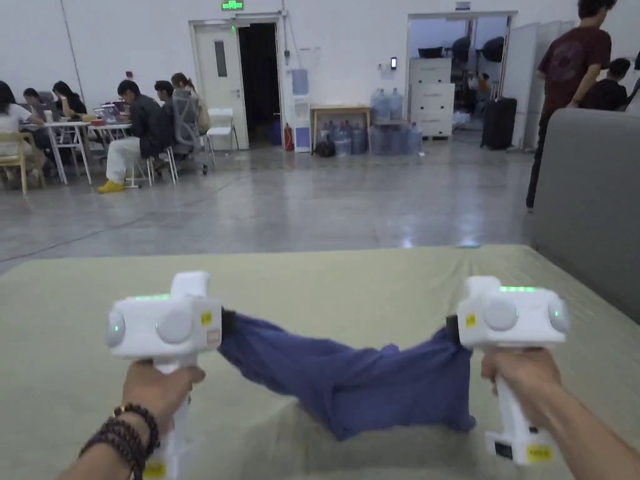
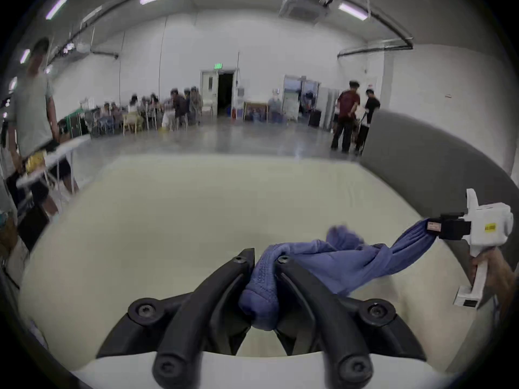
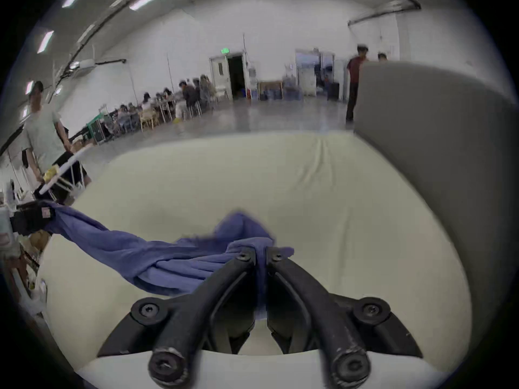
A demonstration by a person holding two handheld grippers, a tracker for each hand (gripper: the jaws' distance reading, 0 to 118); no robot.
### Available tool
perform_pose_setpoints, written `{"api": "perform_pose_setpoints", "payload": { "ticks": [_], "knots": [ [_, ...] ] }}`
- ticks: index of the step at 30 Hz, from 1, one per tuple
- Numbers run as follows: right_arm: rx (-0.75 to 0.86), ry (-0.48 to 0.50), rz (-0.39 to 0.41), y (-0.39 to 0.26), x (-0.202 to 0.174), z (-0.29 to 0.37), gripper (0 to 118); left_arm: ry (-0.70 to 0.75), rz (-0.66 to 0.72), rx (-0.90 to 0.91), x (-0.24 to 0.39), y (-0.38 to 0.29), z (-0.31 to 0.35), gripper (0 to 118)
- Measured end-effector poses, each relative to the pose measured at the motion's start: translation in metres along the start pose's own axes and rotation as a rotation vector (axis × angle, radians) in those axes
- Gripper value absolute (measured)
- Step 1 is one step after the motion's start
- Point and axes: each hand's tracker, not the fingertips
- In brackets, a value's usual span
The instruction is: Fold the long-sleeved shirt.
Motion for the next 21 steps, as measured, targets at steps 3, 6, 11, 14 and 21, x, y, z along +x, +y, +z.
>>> {"api": "perform_pose_setpoints", "payload": {
  "ticks": [3, 6, 11, 14, 21],
  "knots": [
    [-0.015, 0.015, -0.006, -0.031, 0.015, -0.009, 2, -0.030, 0.025, -0.048, -0.012, -0.043, -0.003, 4],
    [0.050, 0.053, 0.013, -0.052, 0.020, 0.045, 2, -0.056, -0.007, -0.018, -0.018, -0.066, 0.029, 4],
    [0.054, 0.059, 0.080, -0.121, 0.024, 0.123, 2, -0.130, -0.012, 0.022, -0.031, -0.117, 0.104, 3],
    [0.000, 0.039, 0.065, -0.182, 0.022, 0.156, 2, -0.139, -0.080, -0.042, -0.030, -0.170, 0.137, 3],
    [-0.113, 0.020, 0.122, -0.312, 0.010, 0.211, 2, -0.172, -0.112, -0.222, -0.036, -0.284, 0.189, 3]
  ]
}}
